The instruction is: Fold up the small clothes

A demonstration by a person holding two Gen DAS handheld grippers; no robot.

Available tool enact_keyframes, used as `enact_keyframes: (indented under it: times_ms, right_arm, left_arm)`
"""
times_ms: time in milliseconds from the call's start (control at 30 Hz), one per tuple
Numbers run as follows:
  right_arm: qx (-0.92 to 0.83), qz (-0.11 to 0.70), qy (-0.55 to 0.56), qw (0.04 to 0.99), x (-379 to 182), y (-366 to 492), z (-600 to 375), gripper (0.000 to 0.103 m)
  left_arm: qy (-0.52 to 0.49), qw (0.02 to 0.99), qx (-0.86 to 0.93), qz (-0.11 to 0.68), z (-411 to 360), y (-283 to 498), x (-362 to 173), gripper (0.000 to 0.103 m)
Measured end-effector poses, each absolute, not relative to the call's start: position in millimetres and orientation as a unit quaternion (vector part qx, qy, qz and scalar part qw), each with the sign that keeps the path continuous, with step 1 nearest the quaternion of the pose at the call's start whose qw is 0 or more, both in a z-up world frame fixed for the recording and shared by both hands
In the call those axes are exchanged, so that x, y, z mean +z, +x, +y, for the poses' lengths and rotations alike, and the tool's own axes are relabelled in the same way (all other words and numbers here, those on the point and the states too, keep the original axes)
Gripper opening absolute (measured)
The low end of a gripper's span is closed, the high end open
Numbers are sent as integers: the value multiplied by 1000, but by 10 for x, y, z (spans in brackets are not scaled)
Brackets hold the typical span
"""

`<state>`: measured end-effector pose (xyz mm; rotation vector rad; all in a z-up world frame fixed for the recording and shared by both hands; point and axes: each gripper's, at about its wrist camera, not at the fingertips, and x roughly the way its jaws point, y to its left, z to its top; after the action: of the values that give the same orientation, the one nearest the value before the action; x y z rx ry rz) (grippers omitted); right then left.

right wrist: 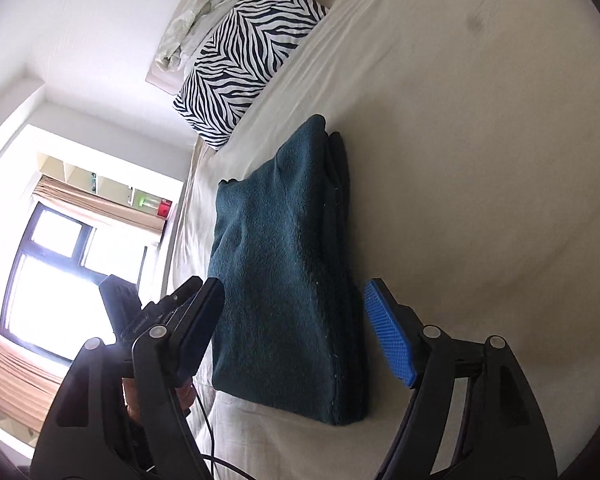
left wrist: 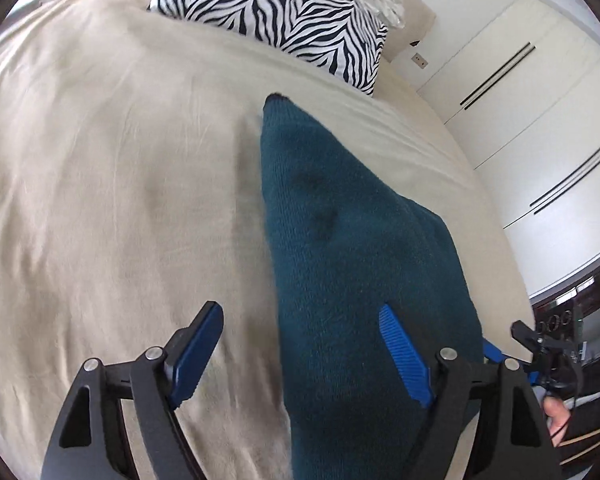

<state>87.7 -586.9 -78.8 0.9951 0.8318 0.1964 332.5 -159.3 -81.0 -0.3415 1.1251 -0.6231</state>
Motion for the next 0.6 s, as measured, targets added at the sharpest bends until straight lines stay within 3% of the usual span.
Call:
enact_keyframes:
  times_ms: [67,333,433,500,600]
  right_arm:
    - [80,403,460,787,-865,1086,-5850,73]
    - [87,469,447,757,-1042,1737,-5735,73]
    - [81,497,399,766,-1027,1929,-5561,57]
    - [62,517,350,779,-1018,2001,-5414,39]
    - [40,521,304,796,-936,2030,-5272,27]
  left_arm:
    - [-188,758,-303,546,-1595,3337,-915,78]
    - [-126,742,-328,571,-2063,3293,-979,80]
    - [-107,752,-318,568,-2167,3271,-970,78]
    - [-90,758,-311,567,-2224,3256,-935,67]
    - [-67,763,-312,561,-2260,3195,-845,50]
